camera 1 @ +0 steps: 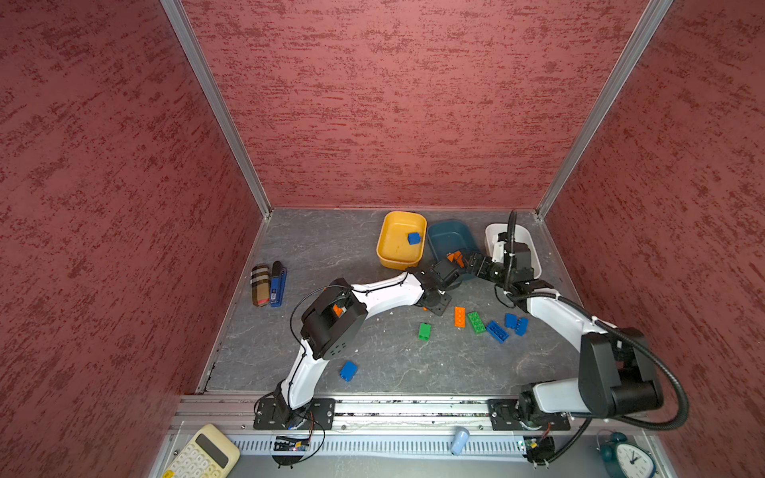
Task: Sort the legos into containers by color
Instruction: 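Carry the orange brick into the teal tub and release it with the right gripper, then lower the left gripper onto an orange brick and grasp it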
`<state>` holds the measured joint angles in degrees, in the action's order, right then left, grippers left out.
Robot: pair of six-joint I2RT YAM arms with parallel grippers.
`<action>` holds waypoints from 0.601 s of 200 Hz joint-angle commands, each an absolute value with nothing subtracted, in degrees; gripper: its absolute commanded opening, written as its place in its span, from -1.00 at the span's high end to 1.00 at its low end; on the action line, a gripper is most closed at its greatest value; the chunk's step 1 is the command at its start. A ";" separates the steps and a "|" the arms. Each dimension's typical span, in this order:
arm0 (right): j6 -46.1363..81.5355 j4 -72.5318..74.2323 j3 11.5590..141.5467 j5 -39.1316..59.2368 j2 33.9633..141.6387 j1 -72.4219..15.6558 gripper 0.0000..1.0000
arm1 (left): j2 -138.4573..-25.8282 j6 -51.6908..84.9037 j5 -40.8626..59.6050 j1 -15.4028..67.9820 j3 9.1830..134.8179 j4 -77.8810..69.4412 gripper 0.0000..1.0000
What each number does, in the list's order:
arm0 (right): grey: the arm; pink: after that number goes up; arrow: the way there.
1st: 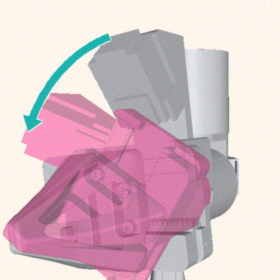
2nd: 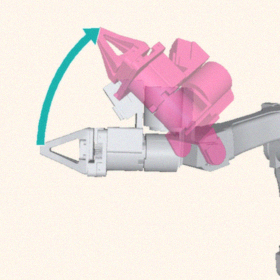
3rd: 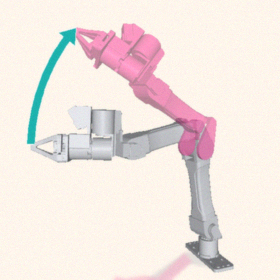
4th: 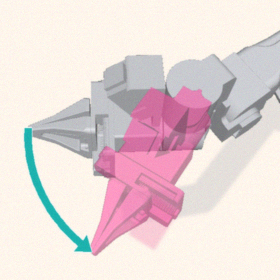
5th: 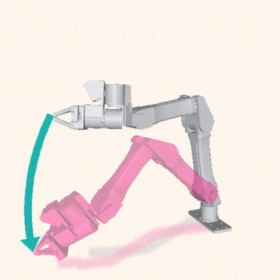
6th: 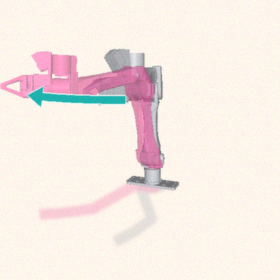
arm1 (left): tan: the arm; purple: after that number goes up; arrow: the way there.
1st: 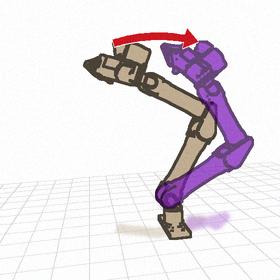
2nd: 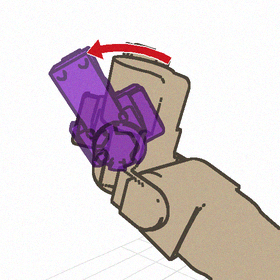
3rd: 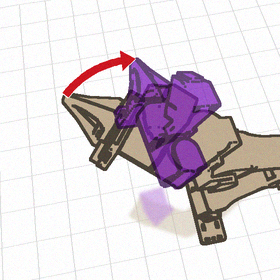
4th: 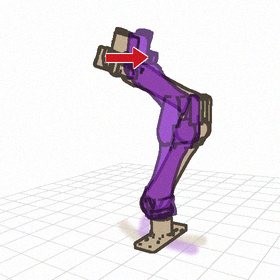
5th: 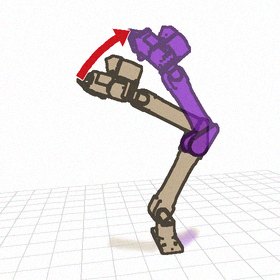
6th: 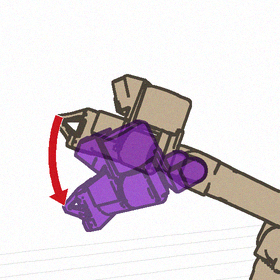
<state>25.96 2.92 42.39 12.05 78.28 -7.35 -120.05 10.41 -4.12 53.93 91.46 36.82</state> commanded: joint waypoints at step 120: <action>28.69 6.35 40.13 6.77 76.11 -7.52 -0.98 | -125.15 9.23 -5.85 55.01 94.13 41.25 -0.19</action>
<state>27.70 4.58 40.10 8.29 75.64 -7.35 -125.97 10.04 -6.46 53.98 94.85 39.03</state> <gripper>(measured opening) 0.989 0.555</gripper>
